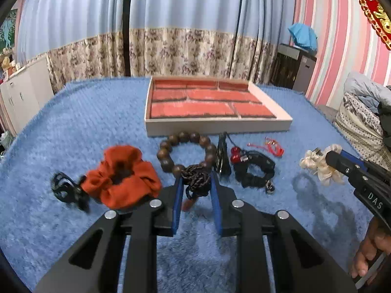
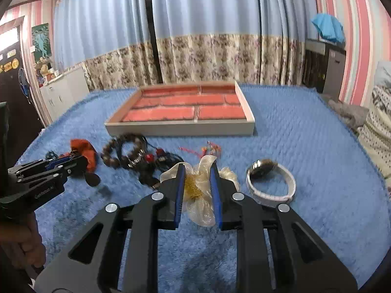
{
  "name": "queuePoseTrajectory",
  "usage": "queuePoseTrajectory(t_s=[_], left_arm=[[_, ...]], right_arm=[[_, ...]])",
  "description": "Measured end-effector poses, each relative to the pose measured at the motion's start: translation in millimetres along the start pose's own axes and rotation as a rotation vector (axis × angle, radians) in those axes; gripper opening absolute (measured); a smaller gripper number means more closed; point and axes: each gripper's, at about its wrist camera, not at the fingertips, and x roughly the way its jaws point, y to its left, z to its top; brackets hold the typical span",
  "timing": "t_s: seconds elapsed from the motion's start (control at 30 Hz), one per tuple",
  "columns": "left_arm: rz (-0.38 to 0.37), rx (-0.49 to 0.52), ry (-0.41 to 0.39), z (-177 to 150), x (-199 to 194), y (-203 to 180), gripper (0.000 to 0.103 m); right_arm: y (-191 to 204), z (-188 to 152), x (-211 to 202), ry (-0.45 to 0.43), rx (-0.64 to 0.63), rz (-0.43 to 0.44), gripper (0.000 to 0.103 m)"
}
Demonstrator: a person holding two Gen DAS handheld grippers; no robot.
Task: Organize jewelry
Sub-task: 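Carry the pendant and flower hair tie into the brick-lined tray while both tools open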
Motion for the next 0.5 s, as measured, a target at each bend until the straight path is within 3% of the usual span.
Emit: queuePoseTrajectory(t_s=[0.5], left_arm=[[-0.009, 0.018, -0.106, 56, -35, 9, 0.022]], right_arm=[[15, 55, -29, -0.13, -0.043, 0.016, 0.021]])
